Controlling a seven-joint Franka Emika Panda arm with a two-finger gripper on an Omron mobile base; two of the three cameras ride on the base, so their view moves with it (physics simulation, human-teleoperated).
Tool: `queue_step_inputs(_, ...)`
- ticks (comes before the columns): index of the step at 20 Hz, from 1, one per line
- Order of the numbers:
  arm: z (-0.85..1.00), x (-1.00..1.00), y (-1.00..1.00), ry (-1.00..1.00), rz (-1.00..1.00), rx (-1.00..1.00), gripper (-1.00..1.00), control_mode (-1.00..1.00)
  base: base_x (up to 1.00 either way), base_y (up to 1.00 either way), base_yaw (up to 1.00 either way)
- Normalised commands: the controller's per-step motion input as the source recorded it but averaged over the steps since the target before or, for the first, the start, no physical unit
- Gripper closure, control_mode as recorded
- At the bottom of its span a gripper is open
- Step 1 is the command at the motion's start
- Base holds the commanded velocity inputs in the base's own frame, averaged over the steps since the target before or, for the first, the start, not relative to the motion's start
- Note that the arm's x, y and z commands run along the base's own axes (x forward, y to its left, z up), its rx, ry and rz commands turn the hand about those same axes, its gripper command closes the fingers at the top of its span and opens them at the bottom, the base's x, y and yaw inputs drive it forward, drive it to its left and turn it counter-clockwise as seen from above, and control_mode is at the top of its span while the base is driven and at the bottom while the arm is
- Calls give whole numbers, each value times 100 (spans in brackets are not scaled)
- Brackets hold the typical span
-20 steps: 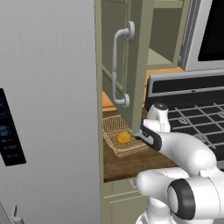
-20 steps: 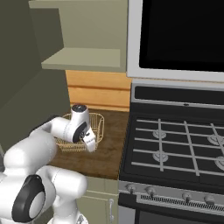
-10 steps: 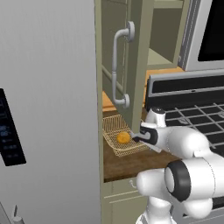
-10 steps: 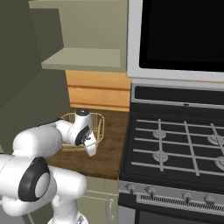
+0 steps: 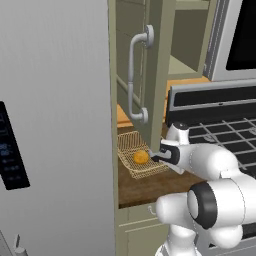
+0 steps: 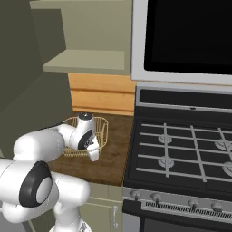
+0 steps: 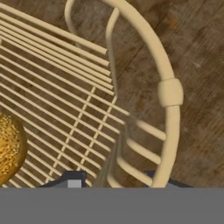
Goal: Open the cabinet, pick up the bread from the cabinet and place it in the basket. Then move the basket to the dining counter.
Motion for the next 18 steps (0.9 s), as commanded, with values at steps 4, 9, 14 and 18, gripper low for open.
queue_step_inputs(4, 0, 1, 0, 0, -3, 3, 100, -100, 0, 0, 0)
queue_step_inputs(9, 0, -15, 0, 0, -4, 3, 100, -100, 0, 0, 0)
queue_step_inputs(14, 16, 0, 0, 0, -6, 0, 100, -100, 0, 0, 0)
queue_step_inputs(18, 15, 1, -3, 0, -8, 2, 100, -100, 0, 0, 0)
